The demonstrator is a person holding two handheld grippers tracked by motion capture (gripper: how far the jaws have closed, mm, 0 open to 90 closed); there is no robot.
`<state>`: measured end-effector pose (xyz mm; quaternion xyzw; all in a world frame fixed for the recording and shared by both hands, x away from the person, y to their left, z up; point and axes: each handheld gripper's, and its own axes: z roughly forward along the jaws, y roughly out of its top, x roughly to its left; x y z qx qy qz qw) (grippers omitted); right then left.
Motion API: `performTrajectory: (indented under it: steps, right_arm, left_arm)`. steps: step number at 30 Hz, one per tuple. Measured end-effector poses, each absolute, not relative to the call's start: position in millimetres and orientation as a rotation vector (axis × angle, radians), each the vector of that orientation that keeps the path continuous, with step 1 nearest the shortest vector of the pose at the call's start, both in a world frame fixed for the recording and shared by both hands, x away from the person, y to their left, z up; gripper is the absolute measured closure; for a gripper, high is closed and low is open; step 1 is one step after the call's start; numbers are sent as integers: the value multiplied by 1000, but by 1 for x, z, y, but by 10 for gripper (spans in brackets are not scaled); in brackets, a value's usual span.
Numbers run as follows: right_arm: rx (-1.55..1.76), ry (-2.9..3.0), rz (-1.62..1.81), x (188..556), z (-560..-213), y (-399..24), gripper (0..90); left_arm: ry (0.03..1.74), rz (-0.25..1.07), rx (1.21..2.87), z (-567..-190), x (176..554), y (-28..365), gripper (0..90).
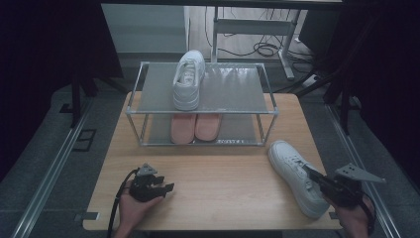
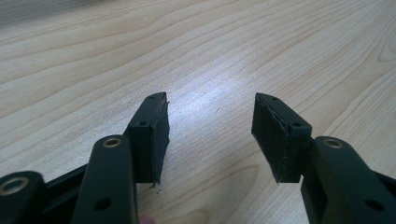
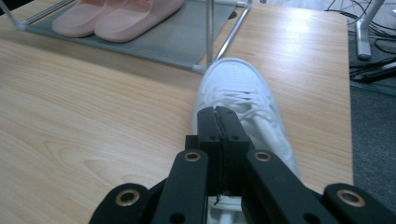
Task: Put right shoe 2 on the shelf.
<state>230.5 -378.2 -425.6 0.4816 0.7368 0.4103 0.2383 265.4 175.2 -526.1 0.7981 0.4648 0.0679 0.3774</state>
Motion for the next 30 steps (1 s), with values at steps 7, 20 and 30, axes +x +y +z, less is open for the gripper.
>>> performTrajectory:
  steps: [7, 20, 30]
  right_arm:
    - [1364, 2002, 1114, 238, -428, -394, 866]
    - [1437, 1983, 1086, 250, -448, -420, 617]
    - [1425, 2070, 1035, 266, -459, -412, 582]
  left_arm:
    - [1189, 175, 2040, -526, 265, 175, 468]
    - [1184, 176, 2046, -526, 266, 175, 468]
    - [1189, 176, 2045, -526, 266, 175, 467]
